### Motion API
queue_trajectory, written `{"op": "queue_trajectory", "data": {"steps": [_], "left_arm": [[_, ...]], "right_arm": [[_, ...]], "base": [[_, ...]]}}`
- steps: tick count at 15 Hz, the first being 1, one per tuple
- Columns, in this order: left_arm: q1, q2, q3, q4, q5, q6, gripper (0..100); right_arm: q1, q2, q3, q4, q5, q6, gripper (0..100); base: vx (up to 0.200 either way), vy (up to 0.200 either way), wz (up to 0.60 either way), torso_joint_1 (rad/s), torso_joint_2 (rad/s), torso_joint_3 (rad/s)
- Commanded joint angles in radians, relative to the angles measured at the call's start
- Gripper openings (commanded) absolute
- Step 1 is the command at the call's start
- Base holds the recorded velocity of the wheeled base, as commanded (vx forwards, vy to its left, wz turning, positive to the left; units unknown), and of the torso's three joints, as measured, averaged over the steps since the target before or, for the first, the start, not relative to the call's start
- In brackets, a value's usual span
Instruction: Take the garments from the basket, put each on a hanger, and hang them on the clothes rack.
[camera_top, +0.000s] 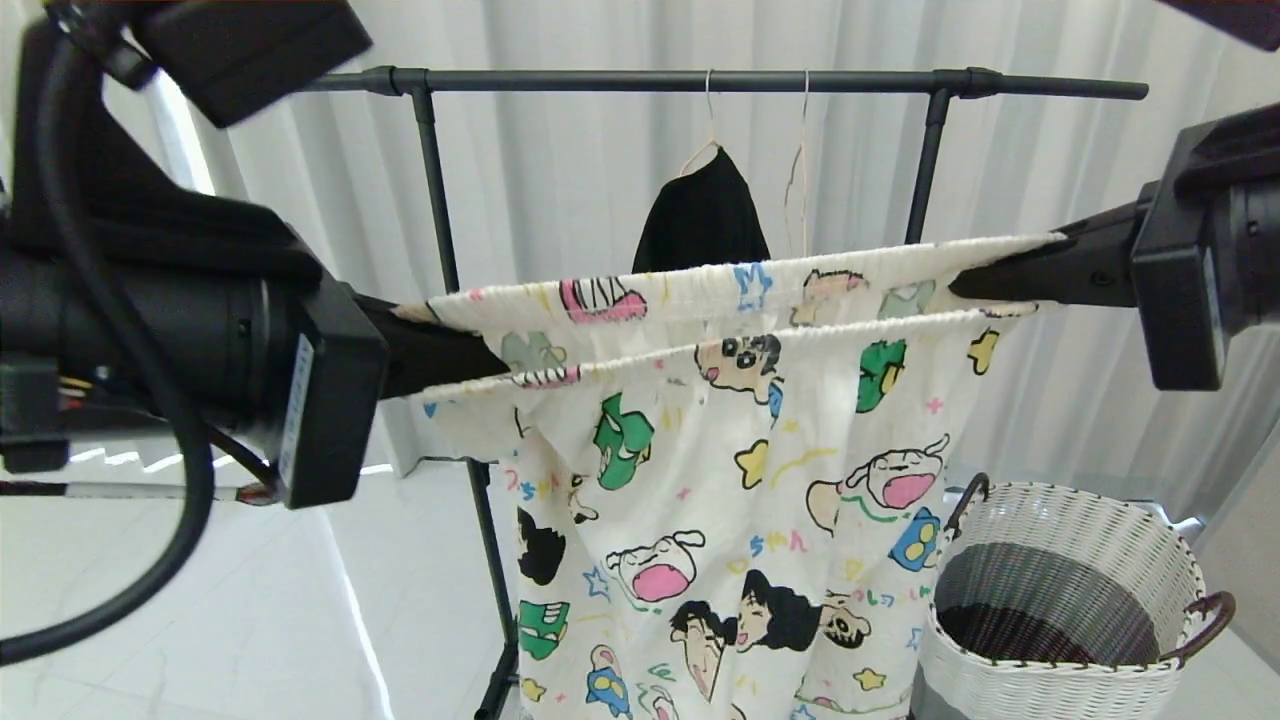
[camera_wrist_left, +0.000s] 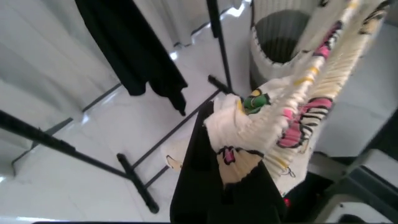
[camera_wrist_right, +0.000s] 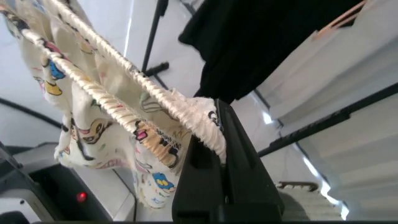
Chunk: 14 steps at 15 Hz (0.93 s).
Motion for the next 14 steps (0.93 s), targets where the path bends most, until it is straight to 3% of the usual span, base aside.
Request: {"op": "queue_trajectory", "data": {"steps": [1, 2, 5, 6, 7, 10, 14], "left_arm": [[0.005, 0.005, -0.044, 0.008, -0.009, 0.002, 0], [0.005, 0.005, -0.044, 0.008, -0.009, 0.006, 0], [0.031, 0.030, -0.030, 0.001, -0.009, 0.154, 0], [0.040, 0.037, -0.026, -0.006, -0.009, 0.169, 0], [0.051, 0.079, -0.010, -0.115, -0.010, 0.189, 0], [0.048, 0.180, -0.012, -0.377, -0.010, 0.195, 0], [0.038, 0.203, -0.006, -0.450, -0.010, 0.194, 0]], "right_arm": [[-0.002, 0.062, -0.095, 0.045, 0.000, -0.004, 0], [-0.002, 0.061, -0.092, 0.048, 0.000, -0.002, 0], [-0.028, 0.003, -0.009, 0.076, 0.002, -0.001, 0], [-0.029, -0.008, 0.005, 0.078, 0.002, -0.001, 0], [-0.028, -0.051, 0.055, 0.102, 0.005, -0.002, 0], [-0.002, -0.108, 0.069, 0.197, 0.057, -0.001, 0], [0.043, -0.103, 0.071, 0.206, 0.081, -0.001, 0]], "base": [[0.000, 0.000, 0.00, 0.000, 0.00, 0.000], [0.000, 0.000, 0.00, 0.000, 0.00, 0.000], [0.000, 0.000, 0.00, 0.000, 0.00, 0.000], [0.000, 0.000, 0.00, 0.000, 0.00, 0.000], [0.000, 0.000, 0.00, 0.000, 0.00, 0.000], [0.000, 0.000, 0.00, 0.000, 0.00, 0.000], [0.000, 0.000, 0.00, 0.000, 0.00, 0.000]]}}
